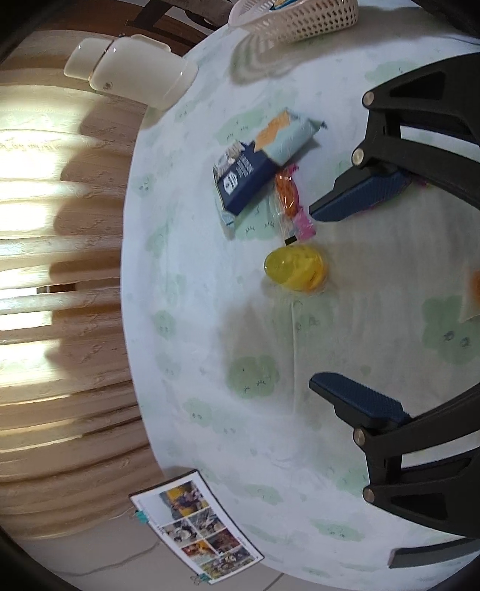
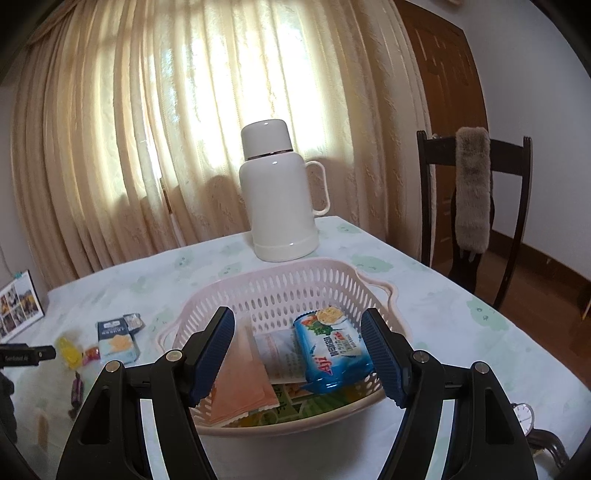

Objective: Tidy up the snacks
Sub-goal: 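Move the left gripper to the yellow jelly cup and grasp it, then grasp the purple wrapped candy with the right gripper while the left gripper holds the jelly cup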

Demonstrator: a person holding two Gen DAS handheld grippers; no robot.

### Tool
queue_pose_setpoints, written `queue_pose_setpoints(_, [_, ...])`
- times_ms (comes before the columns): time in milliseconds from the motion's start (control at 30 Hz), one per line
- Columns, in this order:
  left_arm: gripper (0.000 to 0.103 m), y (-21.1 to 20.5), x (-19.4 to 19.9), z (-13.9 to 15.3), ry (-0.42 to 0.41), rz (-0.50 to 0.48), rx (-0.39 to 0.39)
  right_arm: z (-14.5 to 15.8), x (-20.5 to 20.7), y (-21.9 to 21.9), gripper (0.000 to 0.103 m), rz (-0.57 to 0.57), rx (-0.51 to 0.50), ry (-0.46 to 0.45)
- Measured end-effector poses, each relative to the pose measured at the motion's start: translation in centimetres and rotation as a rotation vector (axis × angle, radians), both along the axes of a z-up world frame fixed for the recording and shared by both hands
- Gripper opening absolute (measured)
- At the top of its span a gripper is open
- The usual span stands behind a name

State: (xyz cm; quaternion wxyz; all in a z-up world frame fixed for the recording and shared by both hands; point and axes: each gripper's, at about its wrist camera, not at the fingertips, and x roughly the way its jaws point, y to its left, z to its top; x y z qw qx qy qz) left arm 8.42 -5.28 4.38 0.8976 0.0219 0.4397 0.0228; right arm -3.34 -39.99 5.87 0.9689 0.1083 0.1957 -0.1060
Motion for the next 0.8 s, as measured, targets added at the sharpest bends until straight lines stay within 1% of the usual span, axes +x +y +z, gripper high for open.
queue_pose_setpoints(133, [0.063, 0.2, 1.6, -0.8, 0.034, -0.014, -0.013, 0.0, 0.0, 0.5, 0.072, 0.004, -0.014, 0.004])
queue_pose_setpoints(200, [0.059, 0.3, 2.3, -1.1, 0.046, -0.023, -0.027, 0.0, -0.1, 0.6, 0.072, 0.005, -0.012, 0.004])
queue_pose_setpoints(300, [0.059, 0.2, 3.0, -1.5, 0.061, -0.041, -0.048, 0.1, -0.3, 0.9, 0.072, 0.008, -0.01, 0.005])
queue_pose_setpoints(367, [0.056, 0.0, 3.4, -1.7, 0.067, -0.055, -0.055, 0.1, -0.5, 1.3, 0.072, 0.014, -0.008, 0.005])
queue_pose_setpoints(400, [0.052, -0.1, 3.6, -1.8, 0.072, -0.061, -0.056, 0.2, -0.6, 1.4, 0.072, 0.019, -0.006, 0.005])
queue_pose_setpoints(467, [0.04, -0.2, 4.0, -2.2, 0.085, -0.072, -0.066, 0.3, -0.6, 1.9, 0.072, 0.032, -0.003, 0.004])
queue_pose_setpoints(500, [0.031, -0.2, 4.2, -2.3, 0.094, -0.084, -0.084, 0.5, -0.6, 2.1, 0.072, 0.038, 0.0, 0.002])
queue_pose_setpoints(567, [0.03, 0.0, 4.3, -2.4, 0.093, -0.09, -0.102, 0.7, -0.7, 2.6, 0.072, 0.053, 0.008, -0.004])
queue_pose_setpoints(700, [0.03, 0.5, 4.1, -2.3, 0.081, -0.088, -0.111, 1.5, -0.8, 4.2, 0.072, 0.094, 0.009, -0.021])
queue_pose_setpoints(800, [0.03, 1.1, 4.0, -1.9, 0.075, -0.077, -0.124, 2.1, -0.6, 6.0, 0.072, 0.145, 0.01, -0.027])
